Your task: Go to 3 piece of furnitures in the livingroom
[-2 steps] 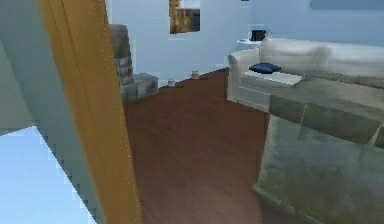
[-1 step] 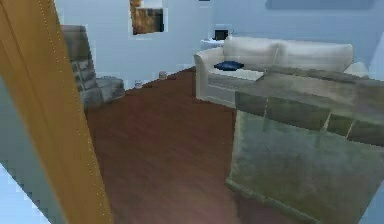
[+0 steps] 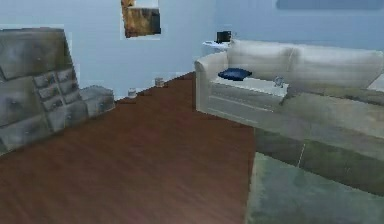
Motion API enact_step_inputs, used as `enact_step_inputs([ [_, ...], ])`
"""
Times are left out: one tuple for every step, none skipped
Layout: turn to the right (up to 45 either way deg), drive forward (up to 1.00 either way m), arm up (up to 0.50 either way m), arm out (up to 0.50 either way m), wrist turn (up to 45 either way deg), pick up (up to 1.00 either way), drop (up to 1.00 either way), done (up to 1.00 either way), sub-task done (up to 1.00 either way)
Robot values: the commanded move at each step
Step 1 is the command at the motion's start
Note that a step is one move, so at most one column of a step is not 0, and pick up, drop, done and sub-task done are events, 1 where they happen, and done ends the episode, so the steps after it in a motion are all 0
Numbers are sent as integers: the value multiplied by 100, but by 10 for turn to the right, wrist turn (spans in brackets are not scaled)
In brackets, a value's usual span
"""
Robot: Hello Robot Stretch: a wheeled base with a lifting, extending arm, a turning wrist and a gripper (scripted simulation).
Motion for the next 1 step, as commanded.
enact_step_inputs([
  [300,0,0,0,0,0,0,0,0],
])
